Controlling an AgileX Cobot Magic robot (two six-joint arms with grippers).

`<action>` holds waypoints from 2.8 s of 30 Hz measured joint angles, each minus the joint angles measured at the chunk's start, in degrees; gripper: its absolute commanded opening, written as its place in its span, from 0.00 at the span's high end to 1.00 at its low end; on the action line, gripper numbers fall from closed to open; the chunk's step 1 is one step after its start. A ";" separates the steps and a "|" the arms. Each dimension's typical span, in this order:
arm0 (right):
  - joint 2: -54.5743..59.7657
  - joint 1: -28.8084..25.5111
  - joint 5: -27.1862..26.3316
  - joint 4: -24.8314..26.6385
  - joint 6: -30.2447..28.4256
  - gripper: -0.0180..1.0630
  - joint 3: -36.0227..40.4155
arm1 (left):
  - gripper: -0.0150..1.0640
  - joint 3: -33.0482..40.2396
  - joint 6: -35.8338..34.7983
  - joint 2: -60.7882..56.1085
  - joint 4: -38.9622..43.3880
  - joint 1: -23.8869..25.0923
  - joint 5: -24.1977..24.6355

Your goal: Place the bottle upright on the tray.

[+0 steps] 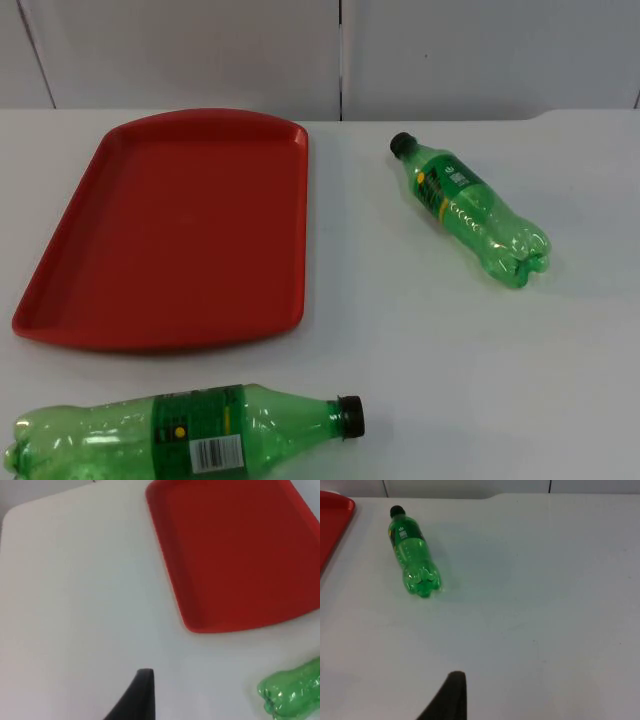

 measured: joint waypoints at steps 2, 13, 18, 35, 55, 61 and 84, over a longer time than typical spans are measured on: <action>0.00 0.00 0.00 0.00 0.00 0.01 0.00 | 0.01 0.00 5.00 2.87 -1.25 0.00 -0.66; 0.00 0.00 0.00 0.00 0.00 0.01 0.00 | 0.01 -0.10 23.33 12.02 -10.36 0.00 -2.49; 0.00 0.00 0.00 0.00 0.00 0.01 0.00 | 0.01 -2.14 28.17 16.33 -14.67 0.00 -2.83; 0.00 0.00 0.00 0.00 0.00 0.01 0.00 | 0.01 -12.62 33.53 34.03 -8.77 -8.99 -3.79; 0.00 0.00 0.00 0.00 0.00 0.01 0.00 | 0.01 -12.62 18.41 50.98 8.75 -30.34 -4.57; 0.00 0.00 0.00 0.00 0.00 0.01 0.00 | 0.01 -12.62 17.59 54.27 8.68 -32.94 -6.64; 0.00 0.00 0.00 0.00 0.00 0.01 0.00 | 0.01 -5.71 17.04 64.11 7.38 -39.77 -18.30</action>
